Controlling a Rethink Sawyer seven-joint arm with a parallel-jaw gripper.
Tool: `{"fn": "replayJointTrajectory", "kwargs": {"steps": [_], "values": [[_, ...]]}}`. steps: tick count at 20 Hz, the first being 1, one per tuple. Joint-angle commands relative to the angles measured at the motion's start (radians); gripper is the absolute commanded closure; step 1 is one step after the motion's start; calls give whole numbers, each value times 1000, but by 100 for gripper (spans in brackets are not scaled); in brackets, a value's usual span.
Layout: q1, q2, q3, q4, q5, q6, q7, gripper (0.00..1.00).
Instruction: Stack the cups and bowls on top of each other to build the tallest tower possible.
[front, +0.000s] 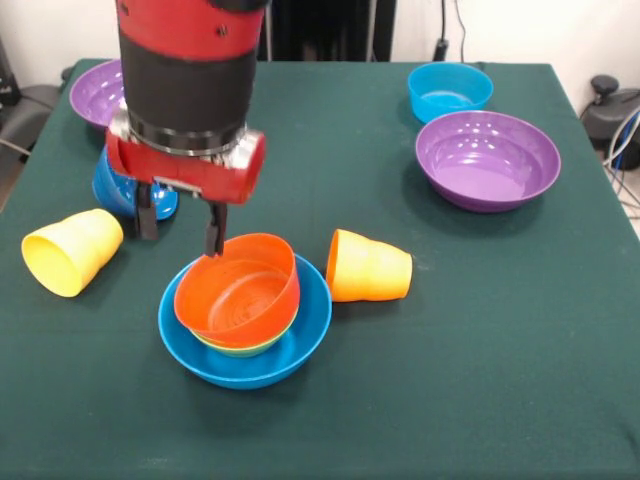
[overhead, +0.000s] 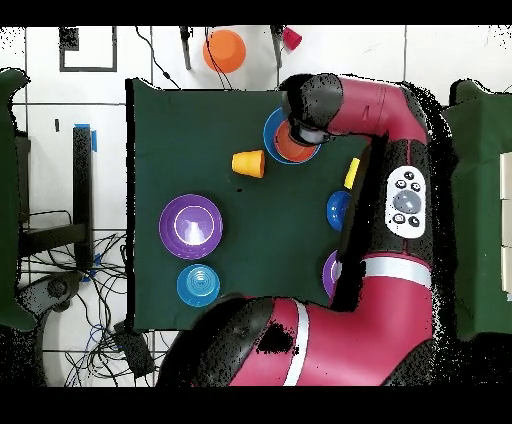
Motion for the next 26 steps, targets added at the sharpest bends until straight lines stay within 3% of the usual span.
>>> {"fn": "replayJointTrajectory", "kwargs": {"steps": [1, 2, 4, 10, 15, 19, 22, 26], "values": [[6, -44, 79, 24, 47, 130, -43, 0], [-1, -51, 85, 37, 61, 145, -42, 0], [-18, -75, 104, 90, 61, 81, -103, 0], [-51, -107, 140, 136, 21, -3, -285, 0], [-69, -120, 139, 183, 12, -19, -256, 0], [-27, -154, 108, 237, -36, -102, -198, 0], [2, -185, 115, 303, -22, -163, -125, 0], [21, -200, 129, 342, -25, -238, -101, 0]]}}
